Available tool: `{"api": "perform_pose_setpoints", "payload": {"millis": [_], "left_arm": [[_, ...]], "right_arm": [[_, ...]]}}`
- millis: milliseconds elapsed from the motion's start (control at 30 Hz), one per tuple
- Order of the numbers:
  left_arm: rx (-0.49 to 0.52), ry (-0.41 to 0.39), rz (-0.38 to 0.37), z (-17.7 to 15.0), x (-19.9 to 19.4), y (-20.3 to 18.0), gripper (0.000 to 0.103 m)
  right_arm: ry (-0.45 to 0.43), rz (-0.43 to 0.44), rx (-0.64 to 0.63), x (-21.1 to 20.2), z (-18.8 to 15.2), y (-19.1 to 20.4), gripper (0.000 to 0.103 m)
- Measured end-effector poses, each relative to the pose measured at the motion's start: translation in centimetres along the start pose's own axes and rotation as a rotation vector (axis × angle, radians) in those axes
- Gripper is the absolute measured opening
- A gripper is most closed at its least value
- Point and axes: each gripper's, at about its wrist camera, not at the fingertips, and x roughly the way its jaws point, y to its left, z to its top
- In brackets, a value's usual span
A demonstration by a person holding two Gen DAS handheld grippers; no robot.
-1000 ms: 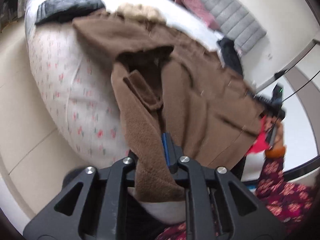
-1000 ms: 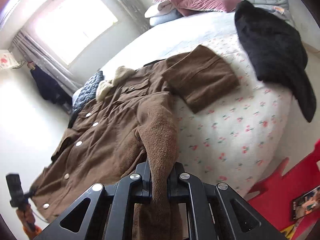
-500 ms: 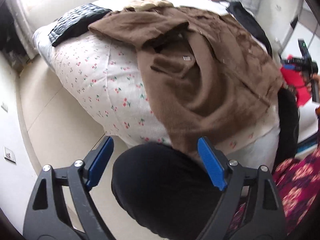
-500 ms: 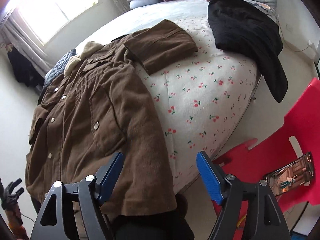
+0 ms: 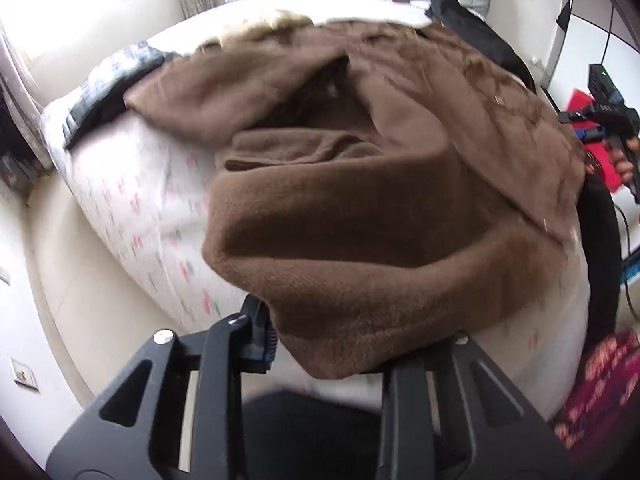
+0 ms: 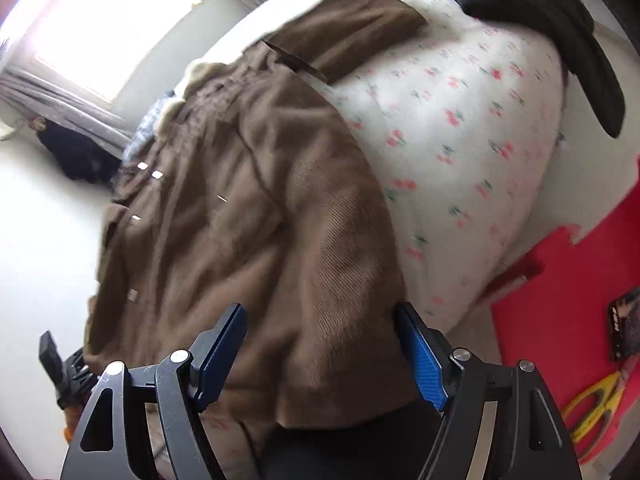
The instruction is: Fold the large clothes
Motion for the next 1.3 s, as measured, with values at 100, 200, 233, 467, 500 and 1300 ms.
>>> {"api": "perform_pose_setpoints", "payload": {"millis": [100,200,233,467,500,1300], "left_arm": [[-0.055,-0.079,-0.029,4.1,-0.4,0.9,0.029],[-0.103,-0.105,-0.073,7.1,0.4,2.0,0.029],[-0.116,-0.101,-0.08,8.2,1.1,2.5,0.029],[-0.177,-0.069,-0.189,12.9,5.0,1.6,0.029],[-0.166,-0.071,-0.198,13.7,5.3,0.9,0.029],[-0.156,-0.124,-0.271,13.3,2.3,3.0,0.07]], "right_arm": [[-0.043,0.036,-0.017,-0.7,1.0,1.6,0.078],[-0.033,0.027,-0.037,-0.9,1.3,2.8,0.078],[-0.033,0.017,-0.043,-0.9,1.1,3.0,0.078],[-0.046,-0.023,-0.006,-2.4,-1.2,1.0,0.078],[-0.051,-0.024,0.001,-2.8,-1.5,1.0,0.078],[0.008,-0.13,-0.468,10.0,3.4,19.8,0.005]]}}
